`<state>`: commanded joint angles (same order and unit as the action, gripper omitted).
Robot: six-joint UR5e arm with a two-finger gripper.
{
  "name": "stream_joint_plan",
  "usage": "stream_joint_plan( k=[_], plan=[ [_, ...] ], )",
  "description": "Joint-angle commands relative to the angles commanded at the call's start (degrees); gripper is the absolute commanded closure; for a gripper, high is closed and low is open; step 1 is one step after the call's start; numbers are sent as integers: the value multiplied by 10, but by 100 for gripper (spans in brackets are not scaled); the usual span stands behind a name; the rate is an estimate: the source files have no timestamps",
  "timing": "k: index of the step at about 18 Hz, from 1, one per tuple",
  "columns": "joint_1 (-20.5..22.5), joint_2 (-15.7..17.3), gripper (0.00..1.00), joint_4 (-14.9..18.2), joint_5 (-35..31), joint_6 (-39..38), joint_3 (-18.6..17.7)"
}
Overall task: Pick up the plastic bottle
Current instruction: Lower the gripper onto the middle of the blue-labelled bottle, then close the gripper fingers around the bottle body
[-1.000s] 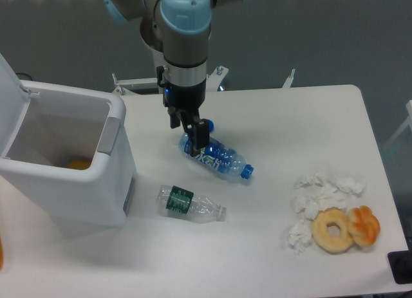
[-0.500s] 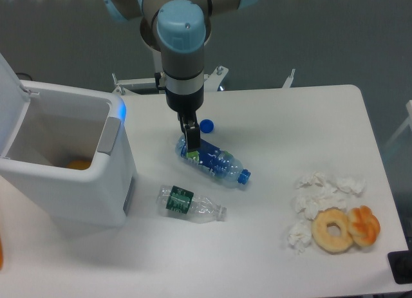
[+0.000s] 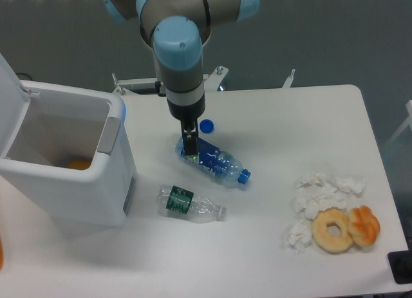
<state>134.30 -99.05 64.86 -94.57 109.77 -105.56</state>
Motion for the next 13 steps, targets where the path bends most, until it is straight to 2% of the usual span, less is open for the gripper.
stream_joint_plan(
  k=[3, 9, 13],
  plan=[
    [0, -14, 0, 2, -3, 26, -6],
    [-2, -17, 0, 4, -37, 51, -34],
    [-4, -17, 0, 4, -38, 48, -43]
  ],
)
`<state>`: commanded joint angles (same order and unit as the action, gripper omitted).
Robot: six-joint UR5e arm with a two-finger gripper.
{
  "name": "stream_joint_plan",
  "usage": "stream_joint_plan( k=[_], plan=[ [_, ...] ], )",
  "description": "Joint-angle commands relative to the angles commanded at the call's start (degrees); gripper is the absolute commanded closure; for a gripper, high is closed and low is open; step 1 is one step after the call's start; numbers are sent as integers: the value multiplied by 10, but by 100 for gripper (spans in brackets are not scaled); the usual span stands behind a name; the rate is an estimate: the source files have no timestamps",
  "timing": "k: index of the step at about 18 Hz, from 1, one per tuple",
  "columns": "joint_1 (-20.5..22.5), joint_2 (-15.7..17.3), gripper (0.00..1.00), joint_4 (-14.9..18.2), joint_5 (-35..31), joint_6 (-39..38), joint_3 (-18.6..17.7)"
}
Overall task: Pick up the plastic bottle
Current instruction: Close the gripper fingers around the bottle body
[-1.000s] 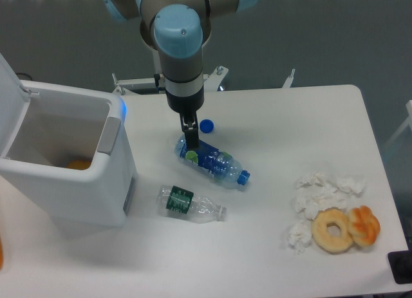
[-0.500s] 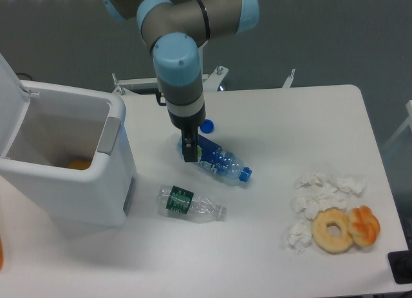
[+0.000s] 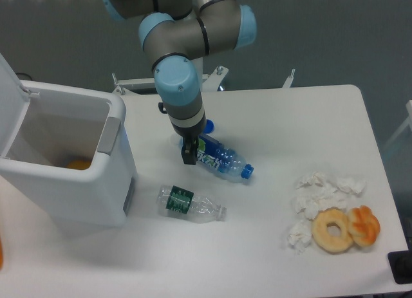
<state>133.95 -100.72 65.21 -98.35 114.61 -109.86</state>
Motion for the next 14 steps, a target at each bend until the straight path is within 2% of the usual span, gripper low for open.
stream_joint_plan(
  k=[3, 6, 8, 14],
  plan=[
    [-5, -9, 0, -6, -14, -3, -20],
    [-6, -11, 0, -7, -19, -1, -21],
    [-11, -26, 0, -9, -27, -4, -23],
    [-17, -43, 0, -15, -28, -11, -17]
  ],
)
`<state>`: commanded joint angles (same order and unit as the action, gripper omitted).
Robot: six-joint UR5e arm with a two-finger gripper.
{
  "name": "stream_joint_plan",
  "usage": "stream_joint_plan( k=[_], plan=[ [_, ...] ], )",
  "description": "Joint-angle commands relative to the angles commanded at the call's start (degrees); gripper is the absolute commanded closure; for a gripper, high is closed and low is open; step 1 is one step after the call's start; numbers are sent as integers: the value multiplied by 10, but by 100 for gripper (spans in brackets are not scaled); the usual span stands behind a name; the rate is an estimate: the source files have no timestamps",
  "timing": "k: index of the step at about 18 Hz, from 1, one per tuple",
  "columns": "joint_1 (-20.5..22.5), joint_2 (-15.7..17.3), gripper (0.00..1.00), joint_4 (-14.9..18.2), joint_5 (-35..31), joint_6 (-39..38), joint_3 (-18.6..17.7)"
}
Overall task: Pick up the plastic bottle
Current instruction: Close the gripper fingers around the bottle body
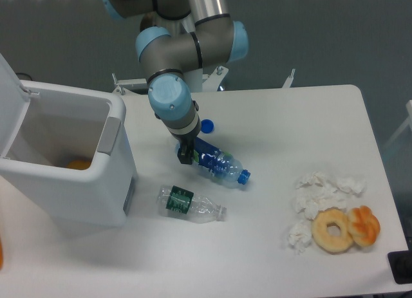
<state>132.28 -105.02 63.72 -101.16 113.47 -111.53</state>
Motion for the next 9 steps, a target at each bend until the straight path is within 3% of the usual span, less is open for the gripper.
stream_joint_plan(
  k=[2, 9],
  plan=[
    [-1, -10, 0, -18, -1, -18, -3],
    [-4, -21, 0, -21, -4, -23, -7]
  ],
)
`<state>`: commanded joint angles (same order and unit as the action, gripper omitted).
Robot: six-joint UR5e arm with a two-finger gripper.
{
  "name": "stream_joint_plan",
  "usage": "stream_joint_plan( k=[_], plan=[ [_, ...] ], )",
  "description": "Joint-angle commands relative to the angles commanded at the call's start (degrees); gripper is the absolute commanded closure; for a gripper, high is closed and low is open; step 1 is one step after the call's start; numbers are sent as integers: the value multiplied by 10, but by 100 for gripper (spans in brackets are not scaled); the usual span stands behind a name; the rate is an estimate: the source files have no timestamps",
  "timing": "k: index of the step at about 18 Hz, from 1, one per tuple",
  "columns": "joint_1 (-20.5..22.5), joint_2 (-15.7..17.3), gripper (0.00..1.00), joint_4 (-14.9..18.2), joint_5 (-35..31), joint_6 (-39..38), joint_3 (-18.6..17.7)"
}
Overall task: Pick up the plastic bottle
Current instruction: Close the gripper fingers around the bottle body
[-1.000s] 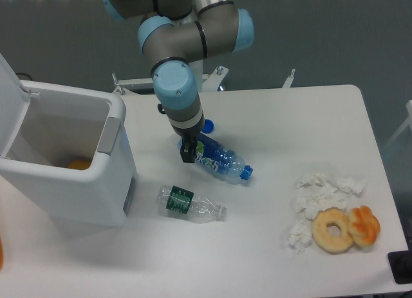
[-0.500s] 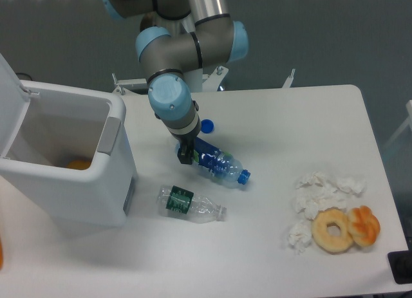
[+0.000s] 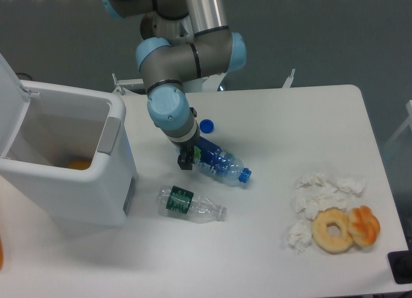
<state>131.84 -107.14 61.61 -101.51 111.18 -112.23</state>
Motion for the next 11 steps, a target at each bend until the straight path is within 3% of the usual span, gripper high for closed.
stream_joint_plan(
  k=[11],
  plan=[
    [0, 0, 0, 1, -4, -6, -5]
  ],
)
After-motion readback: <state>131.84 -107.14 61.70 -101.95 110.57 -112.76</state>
